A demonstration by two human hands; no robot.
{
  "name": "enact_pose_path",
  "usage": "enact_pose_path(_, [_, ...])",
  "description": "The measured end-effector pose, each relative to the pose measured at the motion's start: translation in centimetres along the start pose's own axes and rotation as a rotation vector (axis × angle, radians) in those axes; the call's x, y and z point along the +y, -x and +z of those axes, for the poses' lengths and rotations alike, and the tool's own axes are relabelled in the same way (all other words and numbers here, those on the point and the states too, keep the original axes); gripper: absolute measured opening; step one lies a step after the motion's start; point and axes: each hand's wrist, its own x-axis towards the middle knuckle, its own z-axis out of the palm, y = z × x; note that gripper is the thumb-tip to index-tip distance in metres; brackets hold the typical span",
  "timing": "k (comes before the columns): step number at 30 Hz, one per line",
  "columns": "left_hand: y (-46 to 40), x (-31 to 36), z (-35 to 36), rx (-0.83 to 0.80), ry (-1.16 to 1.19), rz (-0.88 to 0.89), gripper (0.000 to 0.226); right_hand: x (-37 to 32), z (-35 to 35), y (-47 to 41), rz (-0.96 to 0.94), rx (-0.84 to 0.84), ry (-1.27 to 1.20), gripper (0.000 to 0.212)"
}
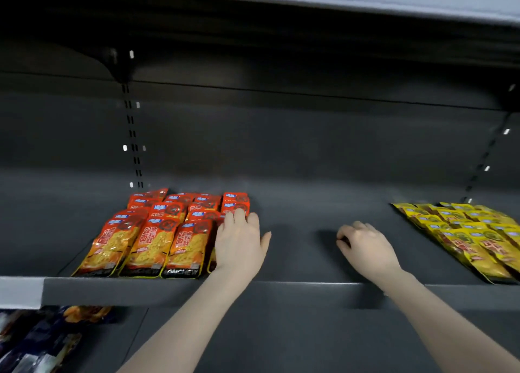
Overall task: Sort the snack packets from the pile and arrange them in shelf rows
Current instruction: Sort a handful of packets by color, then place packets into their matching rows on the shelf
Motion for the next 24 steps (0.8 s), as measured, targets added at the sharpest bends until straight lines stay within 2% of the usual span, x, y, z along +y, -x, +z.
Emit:
enact_pose_path(5, [-0.7,4.9,-0.5,-0.101,0.065,0.079,0.045,5.2,-2.6,1.3,0.025,0.042,0.062,0.026])
enact_pose_path(10, [-1.7,12.9,-0.8,-0.163,0.137,0.128,0.041,14.0,-5.4,3.0,0.097,0.1,0.153,0.031])
enact_pose_path(16, [-2.3,28.1,-2.0,-0.163,0.226,0.186,0.04,26.9,-7.4,7.3,0.186,0.084,0.157,0.031])
enact_pose_path(20, [-1.9,39.8,-2.0,-0.169,0.255,0.224,0.041,37.2,-8.1,9.9,0.221,0.138,0.111,0.013])
enact_pose_path(24, [-1.8,49.6,-1.0,-0.182,0.269,0.262,0.043,46.1,-7.8,11.4,0.263,0.102,0.128,0.026])
